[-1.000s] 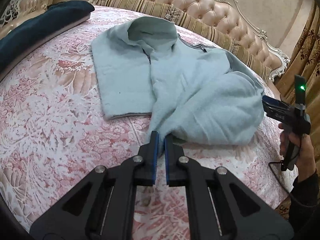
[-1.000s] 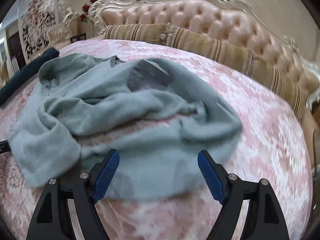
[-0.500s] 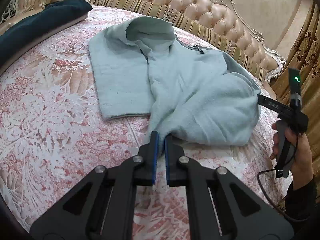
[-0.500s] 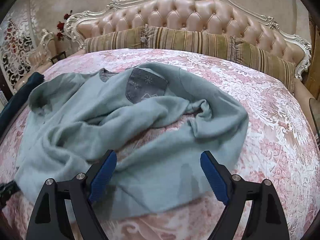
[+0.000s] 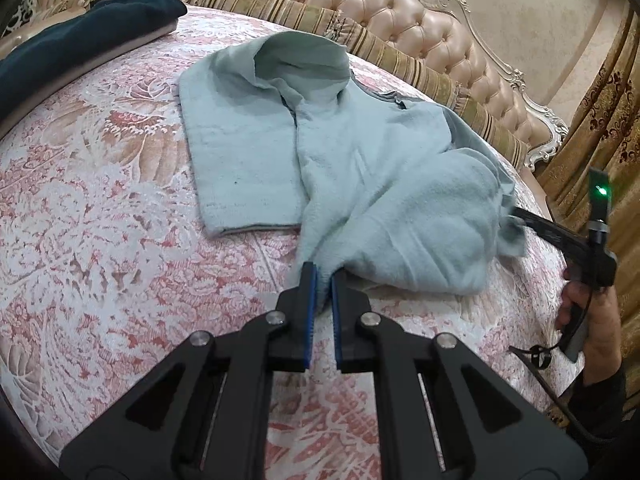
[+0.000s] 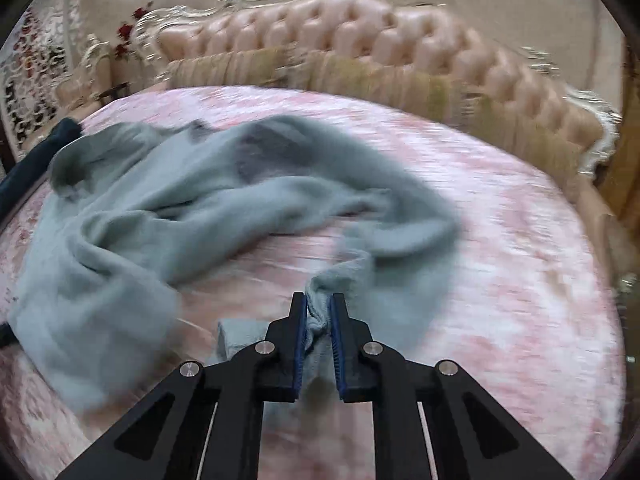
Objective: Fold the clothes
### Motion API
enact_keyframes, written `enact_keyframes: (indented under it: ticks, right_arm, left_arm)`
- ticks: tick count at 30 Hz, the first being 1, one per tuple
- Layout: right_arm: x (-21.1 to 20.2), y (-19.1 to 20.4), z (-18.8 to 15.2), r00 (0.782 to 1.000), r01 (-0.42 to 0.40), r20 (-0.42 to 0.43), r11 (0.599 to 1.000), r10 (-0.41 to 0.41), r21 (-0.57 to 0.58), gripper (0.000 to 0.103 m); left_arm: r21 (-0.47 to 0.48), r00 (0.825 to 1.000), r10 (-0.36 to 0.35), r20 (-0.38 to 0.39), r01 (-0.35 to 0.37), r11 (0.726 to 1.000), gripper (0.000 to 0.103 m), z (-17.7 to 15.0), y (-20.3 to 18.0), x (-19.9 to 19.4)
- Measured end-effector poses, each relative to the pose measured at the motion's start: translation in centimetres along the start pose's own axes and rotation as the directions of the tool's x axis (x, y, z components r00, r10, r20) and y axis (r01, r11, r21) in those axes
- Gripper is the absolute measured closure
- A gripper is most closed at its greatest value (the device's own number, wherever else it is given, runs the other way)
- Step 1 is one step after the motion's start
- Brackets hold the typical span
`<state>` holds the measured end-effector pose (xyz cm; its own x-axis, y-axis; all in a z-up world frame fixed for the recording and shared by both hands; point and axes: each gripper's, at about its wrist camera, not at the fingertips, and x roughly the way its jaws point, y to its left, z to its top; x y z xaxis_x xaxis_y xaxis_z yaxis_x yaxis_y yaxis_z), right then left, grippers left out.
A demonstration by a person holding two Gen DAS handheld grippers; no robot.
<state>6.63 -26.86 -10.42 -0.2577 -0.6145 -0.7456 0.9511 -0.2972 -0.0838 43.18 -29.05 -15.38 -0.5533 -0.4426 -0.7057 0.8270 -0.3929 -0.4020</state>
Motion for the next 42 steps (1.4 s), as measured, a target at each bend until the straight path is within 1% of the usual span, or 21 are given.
enact_keyframes:
  ticks: [3,6,8,11,13,15,16,17,18,20,21,23,26,28,31,33,35,37,39,41,42]
  right_arm:
    - [-2.0,-6.6,-0.2,0.989,0.143,0.029,0.988,-0.145,0.055,0.091]
    - [-3.2,-13.9,-0.1,0.955,0.290,0.024,0.950,-0.294,0.116,0.091]
    - [-2.8,-17.7,0.0,0.937,0.346,0.000,0.928,-0.350,0.137,0.092]
    - [-1.3,-21.1,0.1,0.933,0.359,-0.031,0.921,-0.359,0.152,0.092]
    - [-0.1,-21.3,-0.2,0.945,0.327,-0.058,0.932,-0.322,0.154,0.090]
    - [0.6,-21.2,-0.9,0.953,0.302,-0.085,0.936,-0.291,0.179,0.084]
    - [0.5,-21.1,-1.3,0.958,0.287,-0.089,0.937,-0.274,0.199,0.075]
    - [-0.2,-20.8,-1.8,0.965,0.262,-0.076,0.938,-0.251,0.225,0.067]
    - [-0.9,-20.4,-2.1,0.972,0.236,-0.058,0.942,-0.229,0.239,0.064]
    - [-2.5,-17.6,-2.2,0.985,0.172,-0.002,0.966,-0.175,0.193,0.048]
    - [-3.1,-16.1,-2.1,0.989,0.142,0.023,0.976,-0.148,0.164,0.044]
    - [-3.8,-12.0,-1.6,0.996,0.055,0.061,0.996,-0.059,0.069,0.033]
    - [-3.8,-5.6,-0.7,0.993,-0.078,0.083,0.994,0.084,-0.082,0.031]
    - [-2.9,-1.4,-0.1,0.983,-0.154,0.069,0.972,0.168,-0.176,0.031]
    - [-1.3,3.9,0.3,0.968,-0.230,0.036,0.930,0.250,-0.286,0.031]
    - [-0.4,6.6,0.4,0.962,-0.255,0.009,0.909,0.273,-0.330,0.031]
    - [0.3,7.8,0.8,0.962,-0.252,0.011,0.907,0.271,-0.338,0.030]
    - [0.8,8.1,1.4,0.968,-0.228,0.024,0.918,0.249,-0.324,0.025]
    - [0.8,7.9,1.9,0.974,-0.200,0.042,0.928,0.224,-0.316,0.024]
    - [0.7,7.6,2.0,0.972,-0.203,0.051,0.929,0.229,-0.309,0.021]
    - [0.7,7.5,2.0,0.969,-0.222,0.039,0.926,0.246,-0.306,0.021]
  left_arm:
    - [-0.002,1.000,-0.005,-0.003,0.005,1.000,0.093,0.0,0.2,0.0]
    - [-0.004,1.000,-0.007,-0.006,0.007,1.000,0.093,0.1,0.3,-0.1]
    - [-0.006,1.000,-0.003,-0.007,0.003,1.000,0.093,0.2,0.3,-0.1]
    - [-0.009,1.000,0.002,-0.010,-0.003,1.000,0.093,0.3,0.3,-0.1]
    - [-0.011,1.000,0.006,-0.011,-0.006,1.000,0.093,0.3,0.3,-0.2]
    - [-0.005,1.000,0.020,-0.012,-0.020,1.000,0.093,0.3,0.0,-0.3]
    - [0.002,1.000,0.025,-0.011,-0.025,1.000,0.092,0.3,-0.1,-0.3]
    - [0.016,1.000,0.029,-0.010,-0.029,0.999,0.088,0.3,-0.3,-0.4]
    - [0.031,0.999,0.033,-0.008,-0.033,0.999,0.084,0.2,-0.5,-0.5]
    - [0.054,1.000,0.022,-0.002,-0.022,0.998,0.065,0.1,-0.9,-0.5]
    - [0.066,1.000,0.018,0.000,-0.018,0.998,0.063,0.1,-1.1,-0.6]
    - [0.097,0.999,0.045,0.007,-0.045,0.994,0.062,-0.1,-1.6,-0.5]
    - [0.131,0.995,0.089,0.032,-0.093,0.987,0.060,-0.4,-2.2,-0.9]
    - [0.135,0.995,0.095,0.032,-0.098,0.986,0.047,-0.4,-2.1,-0.9]
    - [0.140,0.994,0.102,0.032,-0.106,0.985,0.047,-0.4,-2.0,-0.8]
    - [0.143,0.994,0.107,0.032,-0.111,0.983,0.047,-0.5,-1.9,-0.8]
    - [0.147,0.993,0.113,0.032,-0.116,0.982,0.047,-0.5,-1.8,-0.8]
    - [0.150,0.993,0.117,0.032,-0.121,0.981,0.047,-0.5,-1.8,-0.8]
    - [0.146,0.993,0.115,0.031,-0.118,0.982,0.047,-0.5,-1.8,-0.5]
    - [0.142,0.994,0.105,0.030,-0.108,0.984,0.047,-0.4,-1.8,-0.2]
    - [0.141,0.995,0.097,0.029,-0.100,0.985,0.048,-0.4,-1.8,-0.1]
